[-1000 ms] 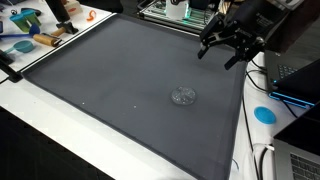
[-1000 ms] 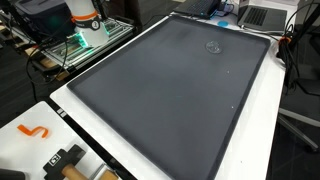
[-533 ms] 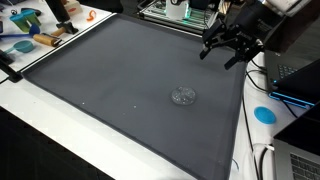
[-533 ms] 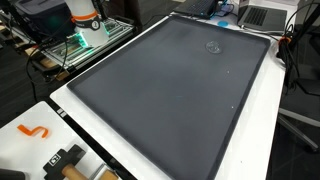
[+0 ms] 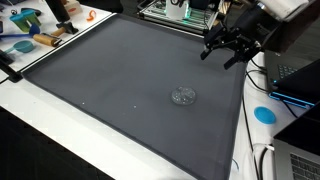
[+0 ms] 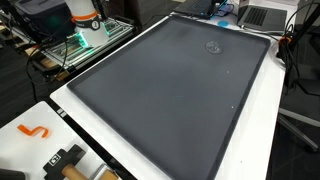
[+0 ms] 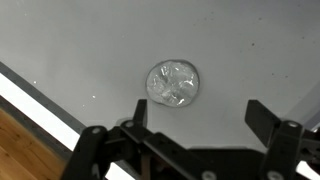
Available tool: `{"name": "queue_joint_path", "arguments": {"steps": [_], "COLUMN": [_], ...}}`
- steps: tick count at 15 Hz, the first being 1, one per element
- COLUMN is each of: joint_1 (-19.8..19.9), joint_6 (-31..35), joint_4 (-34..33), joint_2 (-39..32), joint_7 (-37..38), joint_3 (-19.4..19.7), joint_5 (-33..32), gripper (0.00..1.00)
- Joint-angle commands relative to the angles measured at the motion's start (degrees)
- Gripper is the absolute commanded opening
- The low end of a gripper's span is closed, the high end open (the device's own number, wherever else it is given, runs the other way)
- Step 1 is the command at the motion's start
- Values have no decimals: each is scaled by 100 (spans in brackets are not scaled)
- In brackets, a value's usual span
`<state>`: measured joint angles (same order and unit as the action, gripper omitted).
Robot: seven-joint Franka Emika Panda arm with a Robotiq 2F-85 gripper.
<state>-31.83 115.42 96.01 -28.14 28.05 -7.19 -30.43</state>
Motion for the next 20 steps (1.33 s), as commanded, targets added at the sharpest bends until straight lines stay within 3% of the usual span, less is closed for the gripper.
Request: {"name": "queue_joint_path", "arguments": {"steps": [1,13,20], "joint_1": [-35,312,803], "joint_6": [-142,486,979], "joint_4": [143,294,287], "joint_2": [73,237,343], "joint_7": [-78,-107,-13], "joint_3": [-31,-58,-36], "joint_5": [-99,192,1169], "gripper": [100,100,100]}}
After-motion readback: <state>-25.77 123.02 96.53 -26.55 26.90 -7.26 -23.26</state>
